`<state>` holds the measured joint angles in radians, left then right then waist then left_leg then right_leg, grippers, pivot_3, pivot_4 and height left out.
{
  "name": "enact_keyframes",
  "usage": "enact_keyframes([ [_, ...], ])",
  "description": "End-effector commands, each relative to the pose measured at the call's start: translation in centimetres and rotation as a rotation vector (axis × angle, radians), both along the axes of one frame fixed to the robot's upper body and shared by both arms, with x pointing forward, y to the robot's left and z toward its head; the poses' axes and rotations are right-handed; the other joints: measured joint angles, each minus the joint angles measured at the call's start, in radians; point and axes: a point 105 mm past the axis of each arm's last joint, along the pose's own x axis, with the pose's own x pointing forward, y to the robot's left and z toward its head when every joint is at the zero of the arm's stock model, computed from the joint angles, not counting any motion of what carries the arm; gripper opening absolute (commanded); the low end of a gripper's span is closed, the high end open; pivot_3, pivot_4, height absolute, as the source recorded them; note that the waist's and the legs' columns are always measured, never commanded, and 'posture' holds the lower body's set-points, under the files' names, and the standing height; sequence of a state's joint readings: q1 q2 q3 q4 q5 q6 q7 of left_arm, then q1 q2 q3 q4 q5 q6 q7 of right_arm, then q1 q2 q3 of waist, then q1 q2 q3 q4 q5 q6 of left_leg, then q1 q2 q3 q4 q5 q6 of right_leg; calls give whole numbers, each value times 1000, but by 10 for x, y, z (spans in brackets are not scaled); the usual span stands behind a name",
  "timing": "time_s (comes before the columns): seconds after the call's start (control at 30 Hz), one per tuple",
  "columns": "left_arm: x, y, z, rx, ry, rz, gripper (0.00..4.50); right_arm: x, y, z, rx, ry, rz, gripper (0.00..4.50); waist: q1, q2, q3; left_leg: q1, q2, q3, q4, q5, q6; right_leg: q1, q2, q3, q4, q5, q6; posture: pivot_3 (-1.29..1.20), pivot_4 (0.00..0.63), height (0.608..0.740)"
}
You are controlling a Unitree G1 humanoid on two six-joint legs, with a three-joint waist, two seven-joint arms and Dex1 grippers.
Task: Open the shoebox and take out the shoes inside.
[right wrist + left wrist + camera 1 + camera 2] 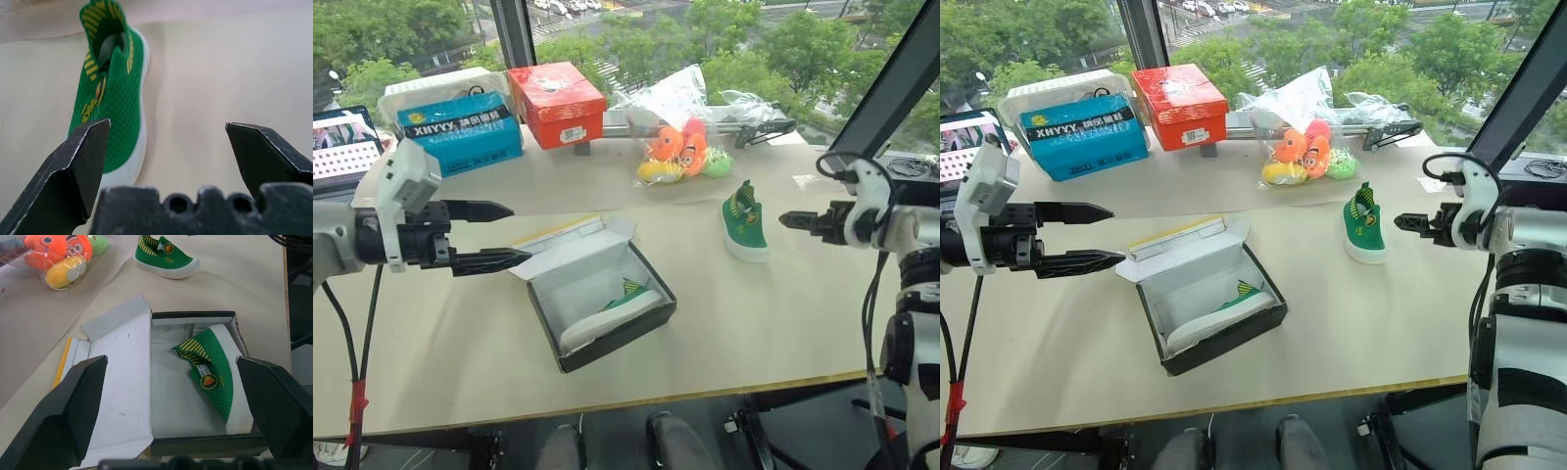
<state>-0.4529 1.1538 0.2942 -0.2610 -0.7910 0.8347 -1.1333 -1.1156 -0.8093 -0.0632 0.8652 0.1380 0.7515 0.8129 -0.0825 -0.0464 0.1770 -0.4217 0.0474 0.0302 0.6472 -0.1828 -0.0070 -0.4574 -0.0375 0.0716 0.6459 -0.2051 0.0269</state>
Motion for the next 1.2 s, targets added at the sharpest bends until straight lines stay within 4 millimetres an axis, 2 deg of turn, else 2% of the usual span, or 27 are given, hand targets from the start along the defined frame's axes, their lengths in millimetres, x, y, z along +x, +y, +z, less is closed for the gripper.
enact_keyframes([
  [0.03,-4,1,13,16,-51,-1,4500,-6,51,65,-85,-186,270,4477,-3,0,0,0,0,0,0,0,0,0,0,0,0,0,0,0,150,740],
  [0.07,-4,2,13,17,-50,-1,4500,-17,76,69,-126,-210,420,4477,-3,0,0,0,0,0,0,0,0,0,0,0,0,0,0,0,150,740],
  [0.13,-3,2,13,19,-48,-2,4500,-42,114,69,-205,-236,676,4477,-3,0,0,0,0,0,-1,0,0,0,0,-1,0,0,0,0,150,740],
  [0.17,-3,2,13,21,-48,-4,4500,-66,138,64,-296,-250,882,4477,2,0,0,0,1,0,-1,0,0,0,1,-1,0,0,0,0,150,740],
  [0.23,-2,2,14,22,-50,-8,4500,-102,168,50,-400,-224,1157,4477,14,0,0,0,1,-1,-2,0,0,0,1,-2,0,-1,1,0,150,740],
  [0.27,-1,1,14,21,-53,-10,4500,-112,180,42,-438,-198,1239,4477,16,0,0,-1,1,-1,-2,0,0,0,1,-2,0,-1,1,0,150,740],
  [0.33,1,0,14,20,-56,-15,4500,-112,195,34,-509,-197,1300,4477,18,0,0,-1,1,-1,-1,0,0,0,0,-2,0,-1,1,0,150,740],
  [0.5,2,-3,13,18,-55,-26,4500,-100,226,27,-562,-250,1378,4477,22,0,0,-1,1,0,5,0,0,1,0,-2,1,0,0,0,150,740],
  [0.67,0,-2,12,18,-56,-13,4500,-83,242,11,-620,-239,1432,4477,23,0,0,-2,1,0,3,0,0,-1,0,-2,1,0,-1,0,150,740],
  [0.73,-1,-1,11,20,-55,-4,4500,-78,242,2,-650,-213,1448,4477,24,0,0,-2,1,0,3,0,0,-1,0,-2,1,0,-1,0,150,740],
  [1.03,-6,4,10,25,-55,31,4500,-84,237,-22,-680,-103,1538,4477,33,0,0,-1,1,0,3,0,0,-1,0,-2,2,0,-1,0,150,740],
  [1.2,-7,4,11,28,-57,36,4500,-82,235,-34,-708,-64,1524,4477,36,0,0,-2,1,0,3,0,0,-1,0,-2,2,0,-1,0,150,740],
])
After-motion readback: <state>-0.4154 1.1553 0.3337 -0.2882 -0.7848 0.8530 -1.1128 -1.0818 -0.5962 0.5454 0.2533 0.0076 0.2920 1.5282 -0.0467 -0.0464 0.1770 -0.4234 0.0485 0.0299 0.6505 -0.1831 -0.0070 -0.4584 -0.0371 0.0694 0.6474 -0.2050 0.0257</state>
